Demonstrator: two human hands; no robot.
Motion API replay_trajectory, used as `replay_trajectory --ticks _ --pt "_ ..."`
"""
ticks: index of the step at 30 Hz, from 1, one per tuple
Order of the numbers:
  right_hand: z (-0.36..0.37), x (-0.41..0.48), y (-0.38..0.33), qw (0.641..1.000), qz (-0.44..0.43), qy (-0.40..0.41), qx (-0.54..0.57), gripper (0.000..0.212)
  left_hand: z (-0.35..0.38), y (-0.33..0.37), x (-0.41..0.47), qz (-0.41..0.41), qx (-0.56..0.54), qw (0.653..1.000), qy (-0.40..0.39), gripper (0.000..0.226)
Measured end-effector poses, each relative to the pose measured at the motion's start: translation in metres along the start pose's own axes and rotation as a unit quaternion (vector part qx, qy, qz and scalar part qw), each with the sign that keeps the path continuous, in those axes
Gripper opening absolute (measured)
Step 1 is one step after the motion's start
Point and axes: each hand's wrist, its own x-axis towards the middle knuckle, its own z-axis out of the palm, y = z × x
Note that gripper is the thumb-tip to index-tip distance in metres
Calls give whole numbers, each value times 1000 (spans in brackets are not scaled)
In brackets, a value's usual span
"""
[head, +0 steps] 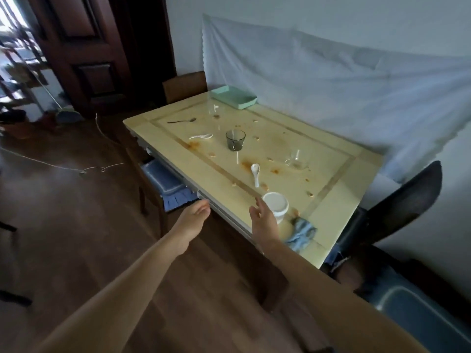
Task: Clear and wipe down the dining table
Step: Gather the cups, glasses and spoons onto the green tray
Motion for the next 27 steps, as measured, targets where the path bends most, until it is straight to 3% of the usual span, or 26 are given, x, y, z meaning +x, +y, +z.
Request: replay_trajectory --ticks 7,11,20,23,27 --pt "-12 41 26 995 72 64 -9 46 26 -1 55 -24 -5 995 -93 43" --pt "-22 78 41 991 76 64 -87 56 40 4 95 -29 1 992 -126 43" --pt "-20 176 77 941 124 -47 -311 102 57 31 207 -54 61 987 -137 45" --pt "-15 191 86 924 136 -100 -342 106 63 41 234 -55 74 987 -130 44" --pt "-16 203 92 917 119 -88 -371 97 76 51 270 -81 58 986 -134 41"
